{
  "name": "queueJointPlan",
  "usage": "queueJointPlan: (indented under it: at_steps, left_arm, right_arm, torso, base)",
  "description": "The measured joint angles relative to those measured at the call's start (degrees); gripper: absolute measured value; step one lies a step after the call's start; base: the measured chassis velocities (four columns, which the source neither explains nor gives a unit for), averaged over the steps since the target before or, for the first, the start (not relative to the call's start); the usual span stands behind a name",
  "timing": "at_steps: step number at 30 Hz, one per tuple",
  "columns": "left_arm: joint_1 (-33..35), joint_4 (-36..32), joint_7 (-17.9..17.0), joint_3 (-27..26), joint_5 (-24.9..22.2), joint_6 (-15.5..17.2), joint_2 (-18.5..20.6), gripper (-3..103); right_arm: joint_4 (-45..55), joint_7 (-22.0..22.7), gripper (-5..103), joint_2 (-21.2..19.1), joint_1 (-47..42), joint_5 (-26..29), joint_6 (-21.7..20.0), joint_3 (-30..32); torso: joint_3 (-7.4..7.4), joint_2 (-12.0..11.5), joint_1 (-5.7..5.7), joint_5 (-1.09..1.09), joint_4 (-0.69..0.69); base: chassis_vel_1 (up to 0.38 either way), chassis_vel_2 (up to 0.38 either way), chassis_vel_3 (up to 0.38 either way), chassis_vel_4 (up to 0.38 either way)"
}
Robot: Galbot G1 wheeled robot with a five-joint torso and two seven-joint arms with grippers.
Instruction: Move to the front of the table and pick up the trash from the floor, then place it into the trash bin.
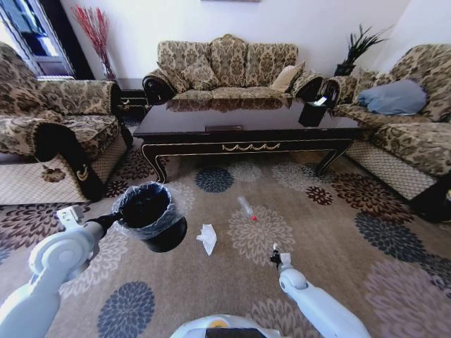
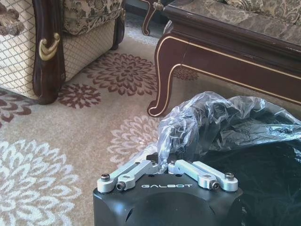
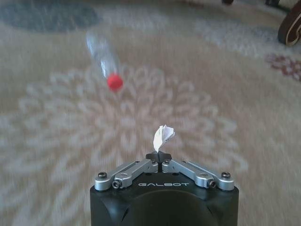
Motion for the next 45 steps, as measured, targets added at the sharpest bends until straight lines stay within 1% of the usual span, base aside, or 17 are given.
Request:
queueJointPlan:
  at_steps: [3,4,8,14,16,18,19,21,23,25,27,28,29,30,34,40,45]
  left_arm:
    - [0.1,-0.1,0.1,0.9,0.5,0.0,-0.8,4]
    - [0.1,-0.1,0.1,0.9,0.5,0.0,-0.8,4]
    - [0.8,-0.5,0.5,2.9,2.2,0.0,-1.8,4]
    - [1.1,-0.8,1.0,5.6,3.9,0.1,-3.4,4]
    - [0.6,-0.8,1.0,6.4,4.0,0.2,-4.0,4]
    - [-0.2,-0.2,1.0,7.6,4.0,0.3,-4.3,4]
    - [-0.2,-0.2,1.0,7.6,4.0,0.3,-4.3,4]
    - [-1.0,0.4,1.0,8.9,4.0,0.4,-4.3,4]
    - [-2.7,1.5,1.0,11.9,4.0,0.5,-4.3,4]
    - [-3.4,1.9,1.0,13.0,4.0,0.5,-4.4,4]
    - [-5.2,3.1,1.0,15.6,4.4,0.5,-4.6,4]
    - [-6.5,4.4,1.0,17.5,5.1,0.5,-4.9,4]
    - [-7.0,5.0,1.0,18.1,5.4,0.5,-5.1,4]
    - [-7.0,5.0,1.0,18.1,5.4,0.5,-5.1,4]
    - [-9.5,7.8,1.9,20.8,7.5,0.5,-6.3,4]
    - [-10.9,8.9,2.5,21.7,7.9,0.1,-7.3,4]
    - [-11.1,9.0,2.7,21.8,8.2,-0.1,-7.7,4]
  right_arm:
    - [3.5,-3.1,0,-1.1,1.2,0.9,3.5,2.0]
    - [3.5,-3.1,0,-1.1,1.2,0.9,3.5,2.0]
    - [8.2,-8.0,0,-3.1,3.3,0.9,10.2,3.8]
    - [13.4,-10.5,0,-5.2,5.8,2.4,13.6,3.9]
    - [15.6,-11.8,0,-5.8,7.1,3.2,14.8,3.4]
    - [17.6,-14.8,0,-6.1,9.5,3.6,18.3,1.6]
    - [17.6,-14.8,0,-6.1,9.5,3.6,18.3,1.6]
    - [18.5,-17.1,0,-6.1,11.1,3.8,20.3,0.1]
    - [20.0,-20.3,0,-5.9,13.9,4.5,22.8,-3.0]
    - [20.5,-21.2,0,-5.7,14.9,5.0,23.4,-4.1]
    - [21.6,-23.9,0,-5.3,17.3,6.5,24.8,-6.8]
    - [22.2,-26.4,0,-4.8,19.1,7.3,26.0,-8.7]
    - [22.3,-27.6,0,-4.6,19.8,7.5,26.4,-9.5]
    - [22.3,-27.6,0,-4.6,19.8,7.5,26.4,-9.5]
    - [22.3,-34.4,0,-4.0,22.6,8.0,28.3,-13.5]
    - [22.3,-37.7,0,-3.7,23.3,6.5,29.2,-16.5]
    - [21.3,-38.6,0,-2.7,24.2,5.6,29.8,-19.6]
  torso:
    - [0.0,0.0,0.0,0.0,0.0]
    - [0.0,0.0,0.0,0.0,0.0]
    - [0.0,0.0,0.0,0.01,0.0]
    - [0.0,0.0,0.0,0.0,0.0]
    - [0.0,0.0,0.0,-0.01,-0.01]
    - [0.0,0.0,0.0,0.0,-0.01]
    - [0.0,0.0,0.0,0.0,-0.01]
    - [0.0,0.0,0.0,0.0,0.0]
    - [0.0,0.0,0.0,0.0,0.01]
    - [0.0,0.0,0.0,-0.01,0.0]
    - [0.0,0.0,0.0,-0.01,-0.01]
    - [0.0,0.0,0.0,-0.01,-0.02]
    - [0.0,0.0,0.0,-0.01,-0.01]
    - [0.0,0.0,0.0,-0.01,-0.01]
    - [0.0,0.0,0.0,-0.01,0.01]
    - [0.0,0.0,-0.01,0.0,-0.03]
    - [0.0,0.0,-0.01,-0.01,0.01]
  base:
    - [0.0,0.0,0.0,0.0]
    - [0.0,0.0,0.0,0.0]
    - [0.0,0.0,0.0,0.0]
    - [0.0,0.0,0.0,0.0]
    - [0.0,0.0,0.0,0.0]
    - [0.0,0.0,0.0,0.0]
    - [0.0,0.0,0.0,0.0]
    - [0.0,0.0,0.0,0.0]
    - [0.0,0.0,0.0,0.0]
    - [0.0,0.0,0.0,0.0]
    - [0.0,0.0,0.0,0.0]
    - [0.0,0.0,0.0,0.0]
    - [0.0,0.0,0.0,0.0]
    - [0.0,0.0,0.0,0.0]
    - [0.0,0.0,0.0,0.0]
    - [0.0,0.0,0.0,0.0]
    - [0.0,0.0,0.0,0.0]
